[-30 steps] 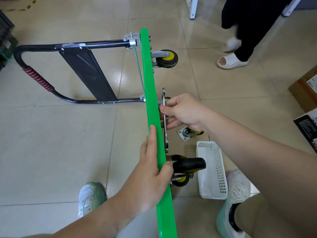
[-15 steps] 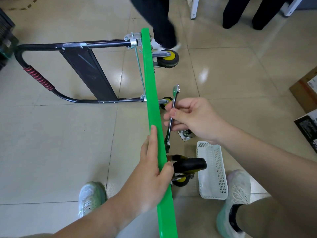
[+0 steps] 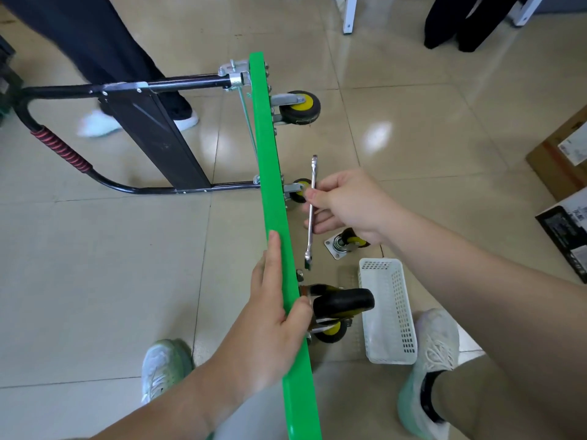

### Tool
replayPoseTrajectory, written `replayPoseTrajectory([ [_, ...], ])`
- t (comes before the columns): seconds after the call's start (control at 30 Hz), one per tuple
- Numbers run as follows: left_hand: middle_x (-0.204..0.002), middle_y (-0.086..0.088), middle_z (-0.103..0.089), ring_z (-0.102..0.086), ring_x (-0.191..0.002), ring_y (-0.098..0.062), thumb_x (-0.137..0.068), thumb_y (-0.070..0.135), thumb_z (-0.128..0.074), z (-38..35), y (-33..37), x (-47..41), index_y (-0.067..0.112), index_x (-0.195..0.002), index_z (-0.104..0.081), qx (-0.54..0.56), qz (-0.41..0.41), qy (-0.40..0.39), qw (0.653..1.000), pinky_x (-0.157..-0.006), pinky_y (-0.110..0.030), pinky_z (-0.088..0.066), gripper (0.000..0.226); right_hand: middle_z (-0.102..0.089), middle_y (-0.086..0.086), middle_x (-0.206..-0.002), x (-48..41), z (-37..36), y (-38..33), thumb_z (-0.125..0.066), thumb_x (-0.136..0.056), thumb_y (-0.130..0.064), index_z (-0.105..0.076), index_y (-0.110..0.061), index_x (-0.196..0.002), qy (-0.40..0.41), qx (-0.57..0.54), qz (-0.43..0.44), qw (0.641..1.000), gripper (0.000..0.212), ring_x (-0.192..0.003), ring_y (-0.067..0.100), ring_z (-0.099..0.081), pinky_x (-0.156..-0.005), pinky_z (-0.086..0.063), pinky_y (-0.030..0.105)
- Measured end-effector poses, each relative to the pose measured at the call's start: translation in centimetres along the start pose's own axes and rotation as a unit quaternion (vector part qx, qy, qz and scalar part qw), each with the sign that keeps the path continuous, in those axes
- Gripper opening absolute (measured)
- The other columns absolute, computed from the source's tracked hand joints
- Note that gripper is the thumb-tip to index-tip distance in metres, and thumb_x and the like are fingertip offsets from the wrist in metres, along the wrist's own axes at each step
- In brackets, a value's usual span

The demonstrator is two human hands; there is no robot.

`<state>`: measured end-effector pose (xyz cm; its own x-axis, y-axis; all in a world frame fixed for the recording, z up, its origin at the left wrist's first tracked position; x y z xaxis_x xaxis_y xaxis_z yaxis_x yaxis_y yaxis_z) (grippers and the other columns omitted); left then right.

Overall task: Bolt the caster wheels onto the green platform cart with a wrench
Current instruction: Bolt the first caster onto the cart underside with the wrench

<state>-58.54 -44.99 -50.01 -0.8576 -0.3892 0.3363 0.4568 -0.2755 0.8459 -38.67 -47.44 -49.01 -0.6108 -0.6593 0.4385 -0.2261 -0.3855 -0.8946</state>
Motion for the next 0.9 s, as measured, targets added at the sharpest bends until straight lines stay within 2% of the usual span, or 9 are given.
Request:
replayPoseTrajectory([
  [0.1, -0.162, 0.021, -0.008, -0.03, -0.101, 0.043, -0.106, 0.023, -0.047, 0.0, -0.1, -0.1, 0.049, -0.152, 0.027, 0.001, 0.0, 0.001, 1.0, -0.078, 0.011, -0.025, 0.091, -0.073, 0.017, -0.091, -0.9, -0.3, 1.5, -0.064, -0.096, -0.01, -0.061, 0.004, -0.119, -0.001, -0.007, -0.038, 0.999, 0.027, -0.072, 0.031, -0.075, -0.064, -0.063, 0.036],
  [0.3, -0.165, 0.022, -0.003, -0.017, -0.109, 0.047, -0.105, 0.023, -0.047, 0.2, -0.1, -0.1, 0.05, -0.15, 0.027, -0.006, -0.005, -0.004, 1.0, -0.083, 0.014, -0.015, 0.09, -0.069, 0.019, -0.089, -2.1, -1.8, 2.4, -0.062, -0.097, -0.006, -0.059, 0.007, -0.116, -0.041, -0.045, -0.086, 0.994, 0.024, -0.063, 0.029, -0.073, -0.058, -0.062, 0.036],
  [0.57, -0.162, 0.027, 0.0, -0.019, -0.106, 0.047, -0.106, 0.024, -0.046, 0.3, 0.0, -0.1, 0.046, -0.153, 0.029, -0.002, -0.004, -0.012, 1.0, -0.081, 0.014, -0.017, 0.091, -0.074, 0.017, -0.089, -2.5, -3.3, 3.2, -0.056, -0.1, -0.007, -0.062, 0.006, -0.118, -0.087, -0.037, -0.105, 0.99, 0.023, -0.07, 0.027, -0.074, -0.064, -0.063, 0.035],
  [0.67, -0.161, 0.026, -0.002, -0.021, -0.107, 0.046, -0.106, 0.022, -0.047, 0.2, 0.1, -0.1, 0.046, -0.153, 0.028, -0.001, -0.005, -0.01, 1.0, -0.082, 0.013, -0.019, 0.092, -0.075, 0.016, -0.089, -1.7, -2.7, 2.6, -0.058, -0.099, -0.008, -0.066, 0.001, -0.107, -0.068, -0.035, -0.075, 0.994, 0.014, -0.074, 0.028, -0.075, -0.066, -0.063, 0.036],
  [0.77, -0.162, 0.024, -0.002, -0.02, -0.105, 0.046, -0.106, 0.021, -0.047, 0.2, 0.1, -0.1, 0.044, -0.154, 0.027, 0.002, -0.004, -0.01, 1.0, -0.081, 0.013, -0.019, 0.091, -0.074, 0.013, -0.091, 0.5, -1.5, 1.3, -0.06, -0.098, -0.011, -0.067, -0.011, -0.099, -0.011, -0.034, 0.0, 0.999, 0.007, -0.078, 0.028, -0.075, -0.072, -0.063, 0.037],
  [0.83, -0.161, 0.023, -0.005, -0.02, -0.105, 0.046, -0.106, 0.019, -0.047, 0.2, 0.2, -0.1, 0.043, -0.155, 0.025, 0.002, -0.009, -0.006, 1.0, -0.081, 0.014, -0.016, 0.09, -0.075, 0.009, -0.087, 2.8, -1.0, 0.6, -0.059, -0.098, -0.007, -0.068, -0.014, -0.097, 0.013, -0.054, 0.058, 0.997, 0.012, -0.081, 0.026, -0.076, -0.073, -0.063, 0.035],
  [0.9, -0.158, 0.021, -0.01, -0.029, -0.1, 0.044, -0.105, 0.018, -0.048, 0.2, 0.2, -0.2, 0.041, -0.156, 0.022, 0.002, -0.011, 0.001, 1.0, -0.079, 0.013, -0.019, 0.09, -0.077, 0.004, -0.084, 5.3, -1.0, 0.3, -0.058, -0.097, -0.001, -0.069, -0.017, -0.095, 0.025, -0.065, 0.109, 0.992, 0.019, -0.085, 0.022, -0.075, -0.075, -0.062, 0.032],
])
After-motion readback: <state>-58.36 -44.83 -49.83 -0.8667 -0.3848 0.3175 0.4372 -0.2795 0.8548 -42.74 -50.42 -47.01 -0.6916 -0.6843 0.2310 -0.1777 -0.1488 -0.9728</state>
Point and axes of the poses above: each hand's wrist, its own x-axis away from the middle knuckle, its own z-axis out of the back of the hand, y = z × x, the point moved 7 cm from there along -x, towards the middle knuckle
